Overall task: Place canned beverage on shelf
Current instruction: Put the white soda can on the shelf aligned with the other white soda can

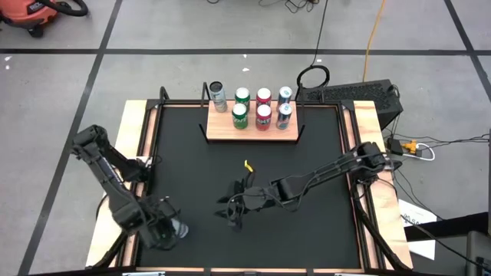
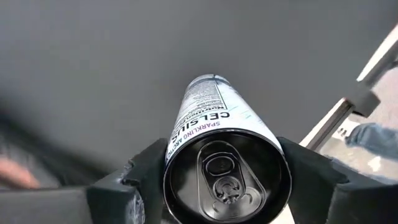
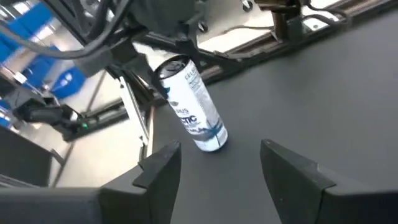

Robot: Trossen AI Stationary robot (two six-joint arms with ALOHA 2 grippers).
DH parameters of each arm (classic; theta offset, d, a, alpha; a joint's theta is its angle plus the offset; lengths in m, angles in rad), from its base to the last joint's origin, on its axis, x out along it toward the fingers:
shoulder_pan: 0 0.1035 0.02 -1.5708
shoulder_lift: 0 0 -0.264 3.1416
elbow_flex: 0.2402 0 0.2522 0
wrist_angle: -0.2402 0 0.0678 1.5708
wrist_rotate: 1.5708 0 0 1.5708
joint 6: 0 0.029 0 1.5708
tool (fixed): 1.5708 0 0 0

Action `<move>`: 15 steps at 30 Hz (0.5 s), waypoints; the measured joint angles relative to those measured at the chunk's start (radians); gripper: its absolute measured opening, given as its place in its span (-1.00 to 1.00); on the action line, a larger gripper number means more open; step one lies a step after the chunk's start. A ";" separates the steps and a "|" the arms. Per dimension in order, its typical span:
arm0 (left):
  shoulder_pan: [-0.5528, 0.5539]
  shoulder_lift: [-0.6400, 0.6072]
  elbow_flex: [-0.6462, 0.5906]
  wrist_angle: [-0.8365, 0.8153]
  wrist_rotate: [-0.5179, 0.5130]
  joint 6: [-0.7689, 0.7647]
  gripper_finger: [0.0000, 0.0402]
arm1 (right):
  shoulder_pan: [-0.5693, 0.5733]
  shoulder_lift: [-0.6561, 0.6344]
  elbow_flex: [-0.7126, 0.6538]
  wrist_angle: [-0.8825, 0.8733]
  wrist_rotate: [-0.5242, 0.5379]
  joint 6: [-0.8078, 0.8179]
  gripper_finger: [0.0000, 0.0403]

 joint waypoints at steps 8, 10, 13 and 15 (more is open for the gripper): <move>0.163 0.003 0.097 0.063 -0.126 0.531 0.22 | 0.009 -0.025 0.001 -0.204 -0.058 0.006 0.08; 0.196 0.003 0.141 0.065 -0.156 0.657 0.22 | 0.016 -0.022 0.000 -0.203 -0.059 -0.007 0.14; 0.233 0.002 0.197 0.085 -0.174 0.831 0.23 | 0.021 -0.025 0.001 -0.189 -0.058 -0.030 0.30; 0.251 0.001 0.221 0.092 -0.174 0.925 0.23 | 0.020 -0.025 0.001 -0.166 -0.057 -0.067 0.43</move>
